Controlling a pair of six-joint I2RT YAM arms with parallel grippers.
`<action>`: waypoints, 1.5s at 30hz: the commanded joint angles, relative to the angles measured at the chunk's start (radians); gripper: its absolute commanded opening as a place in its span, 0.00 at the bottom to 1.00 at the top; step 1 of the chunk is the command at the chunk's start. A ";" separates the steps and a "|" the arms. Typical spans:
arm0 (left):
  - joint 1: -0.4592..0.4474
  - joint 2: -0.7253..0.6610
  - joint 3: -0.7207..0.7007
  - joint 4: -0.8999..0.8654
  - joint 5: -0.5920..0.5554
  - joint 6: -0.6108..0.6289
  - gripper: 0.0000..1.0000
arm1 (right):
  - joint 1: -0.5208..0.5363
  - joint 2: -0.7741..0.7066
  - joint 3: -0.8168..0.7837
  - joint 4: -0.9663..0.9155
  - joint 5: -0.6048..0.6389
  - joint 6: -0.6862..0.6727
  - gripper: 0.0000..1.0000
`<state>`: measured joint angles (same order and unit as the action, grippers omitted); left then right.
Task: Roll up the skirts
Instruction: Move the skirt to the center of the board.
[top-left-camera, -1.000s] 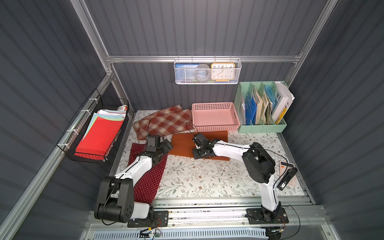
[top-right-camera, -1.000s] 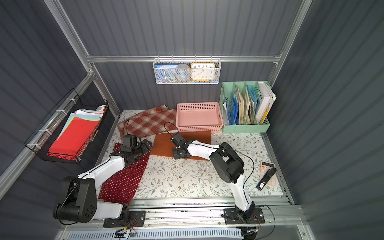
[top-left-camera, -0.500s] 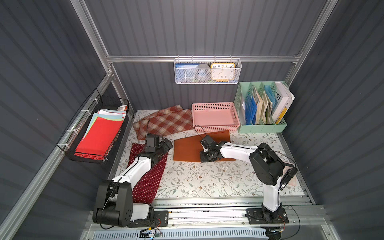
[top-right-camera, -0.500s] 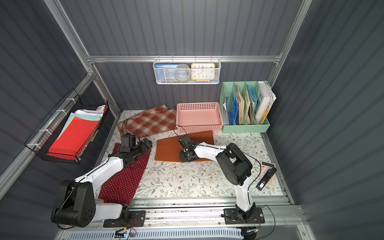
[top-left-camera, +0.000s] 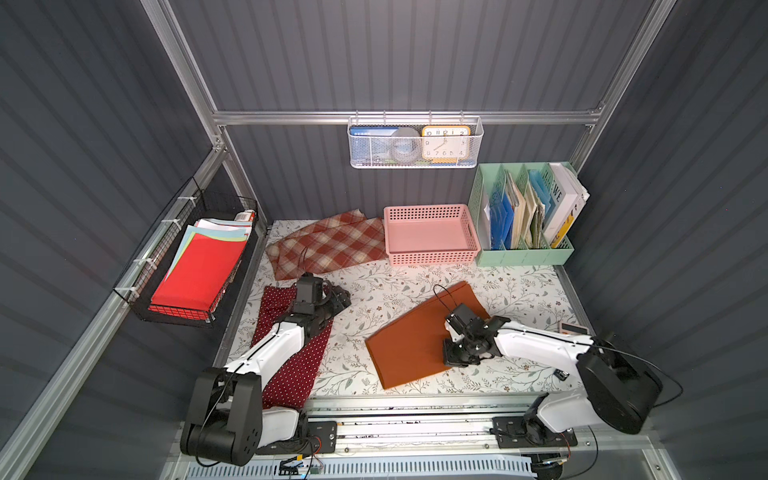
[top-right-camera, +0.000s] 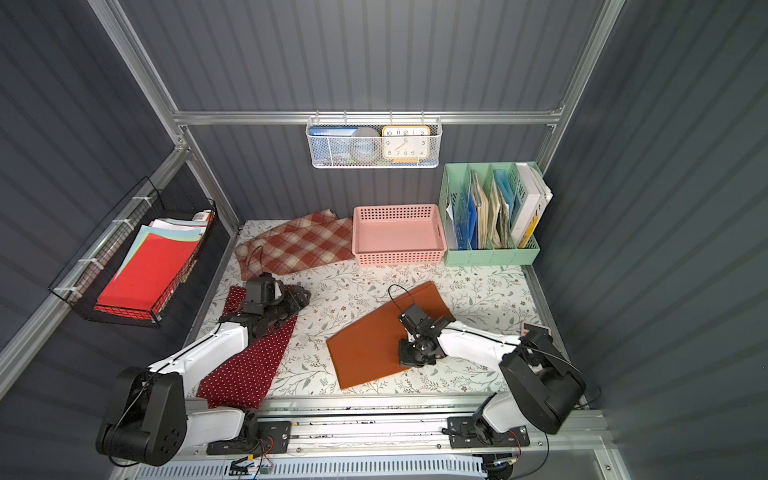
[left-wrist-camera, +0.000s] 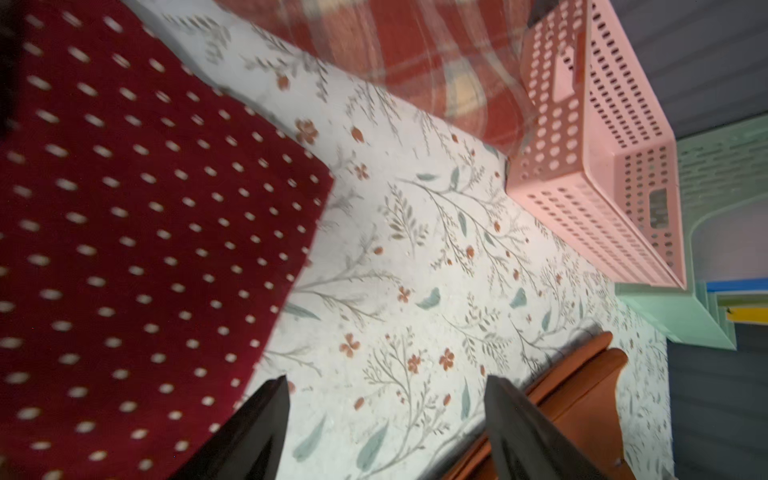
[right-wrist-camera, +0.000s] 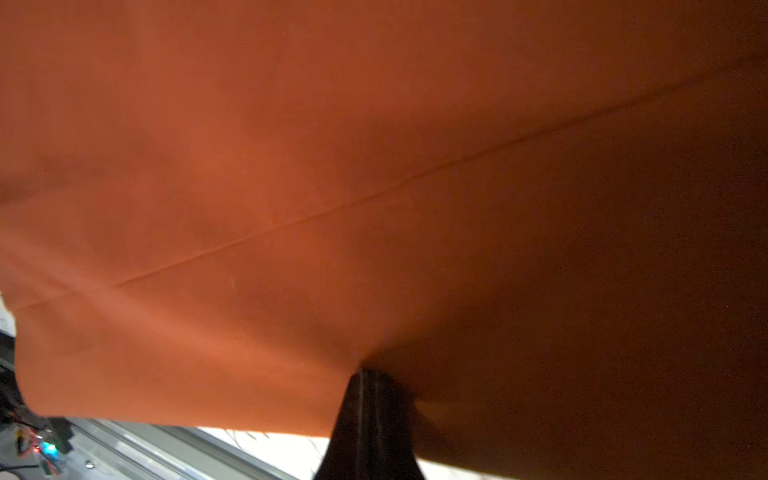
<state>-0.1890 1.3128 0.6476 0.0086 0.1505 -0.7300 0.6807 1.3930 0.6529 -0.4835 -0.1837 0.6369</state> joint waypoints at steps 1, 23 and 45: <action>-0.104 0.028 -0.006 0.044 0.038 0.015 0.65 | -0.024 -0.077 -0.020 -0.182 0.122 0.018 0.04; -0.245 0.001 -0.010 -0.069 0.107 0.109 0.55 | -0.279 0.259 0.298 -0.065 0.245 -0.107 0.00; -0.245 -0.034 -0.044 -0.093 0.093 0.125 0.61 | -0.328 0.419 0.470 -0.113 0.251 -0.230 0.00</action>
<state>-0.4332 1.3025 0.6258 -0.0971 0.2359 -0.6132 0.3752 1.8610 1.1851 -0.5587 0.0303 0.4244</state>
